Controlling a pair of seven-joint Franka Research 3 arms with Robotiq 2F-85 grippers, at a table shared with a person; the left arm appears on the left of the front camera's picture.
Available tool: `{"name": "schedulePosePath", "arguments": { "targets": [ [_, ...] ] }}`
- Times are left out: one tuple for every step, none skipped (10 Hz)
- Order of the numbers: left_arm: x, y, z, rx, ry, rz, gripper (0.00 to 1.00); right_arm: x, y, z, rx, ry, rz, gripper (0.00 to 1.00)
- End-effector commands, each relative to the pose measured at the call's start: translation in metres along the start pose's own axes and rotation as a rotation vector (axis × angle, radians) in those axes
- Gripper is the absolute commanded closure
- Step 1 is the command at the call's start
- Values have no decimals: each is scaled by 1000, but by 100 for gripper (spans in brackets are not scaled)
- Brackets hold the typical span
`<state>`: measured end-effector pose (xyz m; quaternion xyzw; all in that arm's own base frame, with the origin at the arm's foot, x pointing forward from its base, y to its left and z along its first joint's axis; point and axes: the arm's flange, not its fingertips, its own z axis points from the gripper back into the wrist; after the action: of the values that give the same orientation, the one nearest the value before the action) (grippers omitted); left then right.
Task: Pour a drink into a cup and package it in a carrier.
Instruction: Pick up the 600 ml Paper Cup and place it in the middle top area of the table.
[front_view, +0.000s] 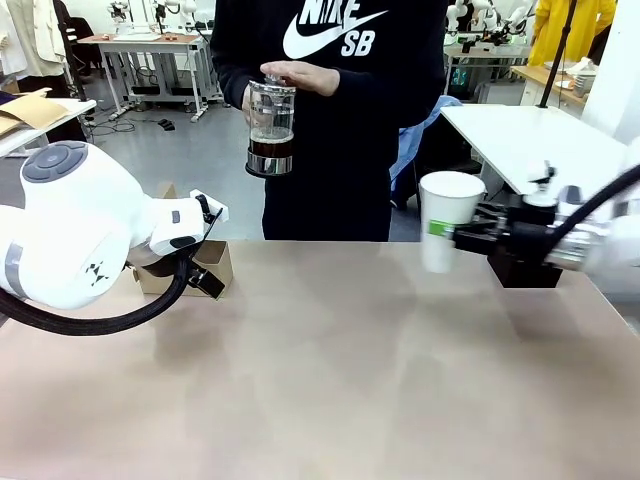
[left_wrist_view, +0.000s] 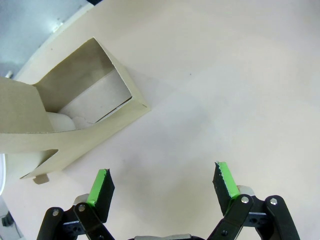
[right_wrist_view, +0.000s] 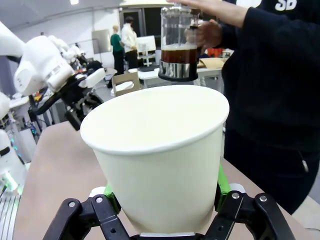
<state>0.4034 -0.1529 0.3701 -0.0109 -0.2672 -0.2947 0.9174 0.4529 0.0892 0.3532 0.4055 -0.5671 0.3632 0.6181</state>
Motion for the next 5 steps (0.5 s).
{"name": "schedulePosePath", "arguments": {
  "targets": [
    [0, 1, 0, -1, -1, 2, 0, -22, -21, -52, -47, -28, 35, 19],
    [0, 1, 0, -1, -1, 2, 0, -32, -22, -66, -43, -32, 29, 19],
    [0, 1, 0, -1, -1, 2, 0, -41, -29, -85, -45, -56, 27, 19],
    [0, 1, 0, -1, -1, 2, 0, -47, -33, -94, -44, -70, 43, 19],
    [0, 1, 0, -1, -1, 2, 0, -52, -39, -98, -37, -82, 29, 19]
  ]
}}
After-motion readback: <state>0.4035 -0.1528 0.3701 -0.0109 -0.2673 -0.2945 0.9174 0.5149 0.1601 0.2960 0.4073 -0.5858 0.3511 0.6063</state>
